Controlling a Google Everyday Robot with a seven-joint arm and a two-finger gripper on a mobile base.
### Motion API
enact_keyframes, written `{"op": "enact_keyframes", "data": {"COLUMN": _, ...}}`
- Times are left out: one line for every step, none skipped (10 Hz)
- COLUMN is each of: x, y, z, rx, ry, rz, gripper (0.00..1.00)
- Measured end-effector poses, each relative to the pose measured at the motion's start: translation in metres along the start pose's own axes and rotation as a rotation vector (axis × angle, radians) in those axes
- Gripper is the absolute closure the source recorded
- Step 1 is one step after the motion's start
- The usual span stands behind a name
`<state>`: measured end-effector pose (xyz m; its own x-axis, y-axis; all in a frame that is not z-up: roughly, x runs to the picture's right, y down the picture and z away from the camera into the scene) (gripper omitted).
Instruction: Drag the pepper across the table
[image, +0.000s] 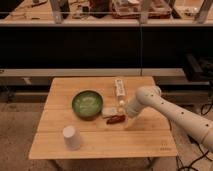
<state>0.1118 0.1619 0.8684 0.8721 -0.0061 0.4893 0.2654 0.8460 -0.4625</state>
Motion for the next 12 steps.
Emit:
{"op": "enact_keyframes", "data": {"x": 0.003, "y": -0.001, "z": 0.000, "rx": 0.003, "ry": 0.001, "rz": 0.008, "gripper": 0.55}}
{"op": "enact_keyframes", "data": {"x": 0.007, "y": -0.002, "z": -0.002, "rx": 0.010, "ry": 0.003, "rz": 0.020, "gripper": 0.65}}
{"op": "enact_keyframes", "data": {"x": 0.012, "y": -0.002, "z": -0.003, "rx": 0.015, "ry": 0.006, "rz": 0.031, "gripper": 0.69}}
{"op": "enact_keyframes", "data": {"x": 0.016, "y": -0.002, "z": -0.004, "rx": 0.017, "ry": 0.011, "rz": 0.040, "gripper": 0.70}}
{"op": "enact_keyframes", "data": {"x": 0.018, "y": -0.001, "z": -0.003, "rx": 0.015, "ry": 0.013, "rz": 0.046, "gripper": 0.70}}
{"op": "enact_keyframes", "data": {"x": 0.019, "y": 0.000, "z": -0.002, "rx": 0.013, "ry": 0.015, "rz": 0.050, "gripper": 0.70}}
{"op": "enact_keyframes", "data": {"x": 0.020, "y": 0.000, "z": -0.001, "rx": 0.012, "ry": 0.018, "rz": 0.051, "gripper": 0.70}}
{"op": "enact_keyframes", "data": {"x": 0.021, "y": 0.001, "z": 0.000, "rx": 0.008, "ry": 0.021, "rz": 0.048, "gripper": 0.70}}
{"op": "enact_keyframes", "data": {"x": 0.020, "y": 0.001, "z": 0.001, "rx": 0.005, "ry": 0.023, "rz": 0.045, "gripper": 0.70}}
{"op": "enact_keyframes", "data": {"x": 0.020, "y": 0.001, "z": 0.000, "rx": 0.006, "ry": 0.027, "rz": 0.040, "gripper": 0.70}}
{"op": "enact_keyframes", "data": {"x": 0.019, "y": 0.001, "z": -0.001, "rx": 0.005, "ry": 0.030, "rz": 0.036, "gripper": 0.70}}
{"op": "enact_keyframes", "data": {"x": 0.020, "y": 0.002, "z": -0.002, "rx": 0.005, "ry": 0.034, "rz": 0.035, "gripper": 0.70}}
